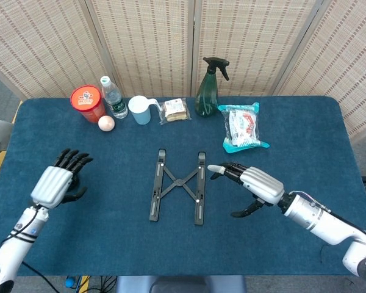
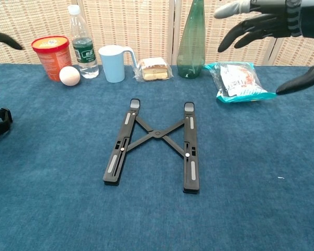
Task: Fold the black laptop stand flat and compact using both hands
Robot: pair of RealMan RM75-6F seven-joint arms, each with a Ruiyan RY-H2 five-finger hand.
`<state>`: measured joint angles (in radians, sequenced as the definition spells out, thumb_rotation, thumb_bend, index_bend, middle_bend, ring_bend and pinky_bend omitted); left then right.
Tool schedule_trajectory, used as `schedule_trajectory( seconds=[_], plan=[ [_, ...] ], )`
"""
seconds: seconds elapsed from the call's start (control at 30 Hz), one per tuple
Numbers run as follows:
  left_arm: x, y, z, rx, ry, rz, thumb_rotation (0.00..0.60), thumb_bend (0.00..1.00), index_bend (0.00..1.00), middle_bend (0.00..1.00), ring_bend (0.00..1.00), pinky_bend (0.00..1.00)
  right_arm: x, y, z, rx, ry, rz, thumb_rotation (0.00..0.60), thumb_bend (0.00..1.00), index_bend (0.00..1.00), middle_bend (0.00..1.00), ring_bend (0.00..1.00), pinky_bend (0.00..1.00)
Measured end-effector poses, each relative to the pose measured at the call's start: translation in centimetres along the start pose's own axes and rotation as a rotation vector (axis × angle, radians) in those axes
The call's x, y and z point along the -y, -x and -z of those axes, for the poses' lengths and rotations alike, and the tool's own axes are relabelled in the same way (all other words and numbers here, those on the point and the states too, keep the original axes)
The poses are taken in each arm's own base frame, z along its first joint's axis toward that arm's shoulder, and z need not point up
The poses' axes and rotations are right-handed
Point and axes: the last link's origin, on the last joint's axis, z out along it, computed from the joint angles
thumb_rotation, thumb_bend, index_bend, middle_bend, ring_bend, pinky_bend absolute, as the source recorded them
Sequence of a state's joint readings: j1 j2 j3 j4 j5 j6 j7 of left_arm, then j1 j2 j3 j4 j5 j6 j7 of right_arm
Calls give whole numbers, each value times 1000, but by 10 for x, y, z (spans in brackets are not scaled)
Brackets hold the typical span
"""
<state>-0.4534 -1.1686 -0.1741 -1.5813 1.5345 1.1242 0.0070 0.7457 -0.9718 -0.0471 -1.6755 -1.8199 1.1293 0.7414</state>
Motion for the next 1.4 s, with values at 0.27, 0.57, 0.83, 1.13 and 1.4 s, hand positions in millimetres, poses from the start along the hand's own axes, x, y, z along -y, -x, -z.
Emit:
schedule_trajectory(
  seconds=[0.27,0.57,0.83,1.13,1.4],
  plan=[
    [-22,26,-74,97,126,-29,600,272,8,57,45,0,10,21,-7,-28,-35,397,600,0,1,154,49,114],
    [-49,61,-129,143,178,-26,600,272,0,2,0,0,14,58,-25,-48,-71,616,600,0,0,11,0,3],
    [-68,88,-156,191,181,-31,600,271,0,0,0,0,1,87,-34,-50,-29,699,600,0,0,0,0,0],
    [-86,106,-169,212,179,15,600,271,0,0,0,0,-13,110,-43,-54,19,792,600,0,0,0,0,0],
    [-85,116,-173,231,160,9,600,271,0,0,0,0,-26,130,-55,-45,33,817,600,0,0,0,0,0]
  ],
)
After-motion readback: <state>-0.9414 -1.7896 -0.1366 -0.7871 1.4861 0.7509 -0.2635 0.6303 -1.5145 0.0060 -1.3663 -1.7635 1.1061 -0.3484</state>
